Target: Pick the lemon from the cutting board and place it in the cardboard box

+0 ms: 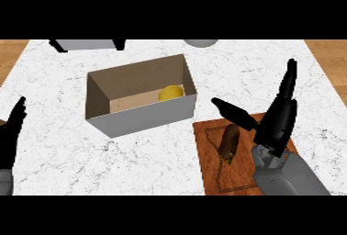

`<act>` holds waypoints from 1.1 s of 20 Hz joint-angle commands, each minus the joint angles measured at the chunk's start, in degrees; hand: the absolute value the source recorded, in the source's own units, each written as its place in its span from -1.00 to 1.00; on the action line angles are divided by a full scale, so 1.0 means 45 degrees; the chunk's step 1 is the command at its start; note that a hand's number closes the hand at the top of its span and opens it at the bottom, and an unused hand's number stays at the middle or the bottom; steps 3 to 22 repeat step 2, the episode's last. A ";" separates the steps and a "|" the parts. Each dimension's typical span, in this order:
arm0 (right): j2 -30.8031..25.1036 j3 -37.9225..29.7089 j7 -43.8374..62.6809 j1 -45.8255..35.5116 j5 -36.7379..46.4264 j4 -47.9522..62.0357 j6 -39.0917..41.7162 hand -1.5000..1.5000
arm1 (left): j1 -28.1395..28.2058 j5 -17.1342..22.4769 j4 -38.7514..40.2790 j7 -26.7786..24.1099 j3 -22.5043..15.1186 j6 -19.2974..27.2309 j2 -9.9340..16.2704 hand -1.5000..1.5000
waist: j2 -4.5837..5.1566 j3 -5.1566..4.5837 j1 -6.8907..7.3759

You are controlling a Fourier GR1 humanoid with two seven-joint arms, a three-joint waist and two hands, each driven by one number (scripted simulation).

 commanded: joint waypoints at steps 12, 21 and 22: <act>-0.1803 0.0587 0.0512 0.3743 -0.0005 -0.4346 0.1413 -1.00 | 0.0198 0.0204 -0.0674 0.0433 -0.0014 -0.0374 0.0040 0.00 | 0.0050 0.0009 0.0167; -0.1803 0.0587 0.0512 0.3743 -0.0005 -0.4346 0.1413 -1.00 | 0.0198 0.0204 -0.0674 0.0433 -0.0014 -0.0374 0.0040 0.00 | 0.0050 0.0009 0.0167; -0.1803 0.0587 0.0512 0.3743 -0.0005 -0.4346 0.1413 -1.00 | 0.0198 0.0204 -0.0674 0.0433 -0.0014 -0.0374 0.0040 0.00 | 0.0050 0.0009 0.0167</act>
